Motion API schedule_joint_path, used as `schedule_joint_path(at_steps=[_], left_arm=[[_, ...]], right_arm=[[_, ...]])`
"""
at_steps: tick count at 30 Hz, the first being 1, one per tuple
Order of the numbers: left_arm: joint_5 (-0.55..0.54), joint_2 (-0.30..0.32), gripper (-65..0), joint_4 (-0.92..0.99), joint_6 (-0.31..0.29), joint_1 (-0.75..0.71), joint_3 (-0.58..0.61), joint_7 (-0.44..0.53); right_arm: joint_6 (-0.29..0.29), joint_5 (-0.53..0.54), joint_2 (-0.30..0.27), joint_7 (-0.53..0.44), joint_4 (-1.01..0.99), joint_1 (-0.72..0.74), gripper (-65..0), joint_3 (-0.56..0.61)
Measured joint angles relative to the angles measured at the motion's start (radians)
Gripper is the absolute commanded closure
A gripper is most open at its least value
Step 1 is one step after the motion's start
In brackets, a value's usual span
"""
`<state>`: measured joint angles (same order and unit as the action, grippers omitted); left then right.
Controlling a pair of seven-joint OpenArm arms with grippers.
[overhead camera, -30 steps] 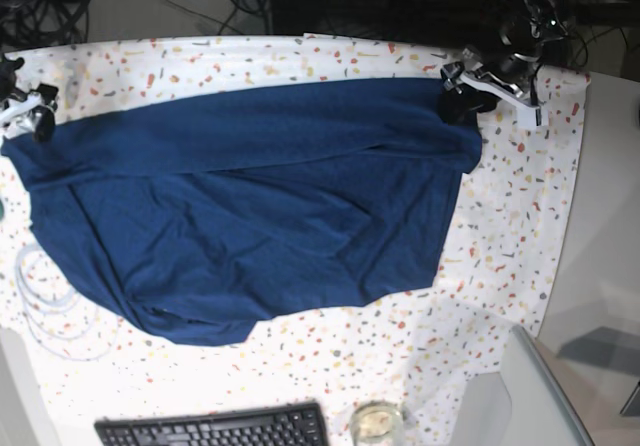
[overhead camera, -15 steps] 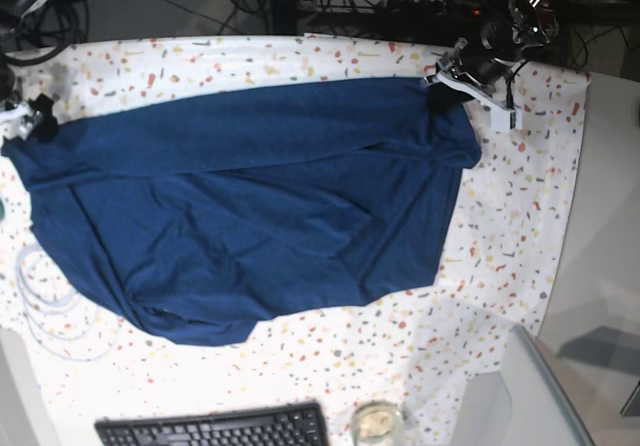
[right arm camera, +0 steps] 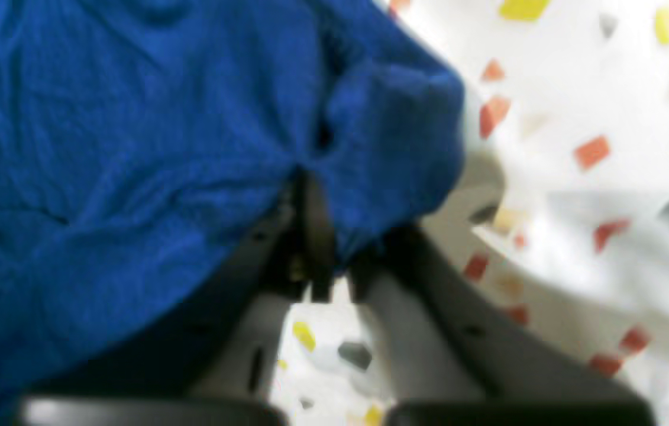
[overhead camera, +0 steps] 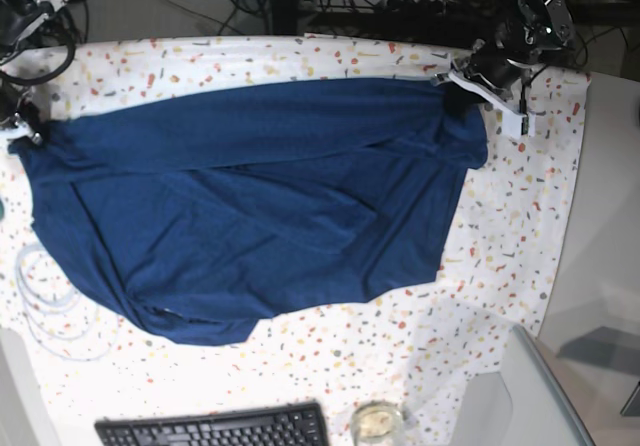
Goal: Layout the t-shirt on the table in an organized manner, then fold the t-shirt properly
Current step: 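Regrasp the shirt edge with both grippers at its two ends, then pull the grasped shirt edge apart with both grippers to stretch it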
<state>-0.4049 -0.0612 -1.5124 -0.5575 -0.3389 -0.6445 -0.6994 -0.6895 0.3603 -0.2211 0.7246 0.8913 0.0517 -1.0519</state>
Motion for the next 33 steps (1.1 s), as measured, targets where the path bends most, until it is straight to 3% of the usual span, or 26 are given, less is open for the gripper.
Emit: schedule_joint_path(at_steps=[6,10,21,33], left_arm=[[-0.002,0.031,0.0,-0.060,0.000,-0.049,-0.002,-0.001],[-0.005,0.048,0.0,-0.066,0.000,-0.075,0.003,-0.001],[-0.006,0.053,0.0,-0.067,-0.001,-0.116,-0.063,-0.008],[0.000,0.052,0.0,-0.066,0.000,-0.110,-0.055,-0.007]], right_arm=[[0.001,-0.002,0.006,0.188,0.190,-0.035,0.0,0.001],[0.001,-0.002,0.008,0.258,0.244,-0.059,0.0,0.000],[0.001,-0.004,0.032,0.270,0.248,-0.135,-0.2,0.007],[0.001,-0.001,0.037,0.271,0.249,-0.151,-0.8,0.009]])
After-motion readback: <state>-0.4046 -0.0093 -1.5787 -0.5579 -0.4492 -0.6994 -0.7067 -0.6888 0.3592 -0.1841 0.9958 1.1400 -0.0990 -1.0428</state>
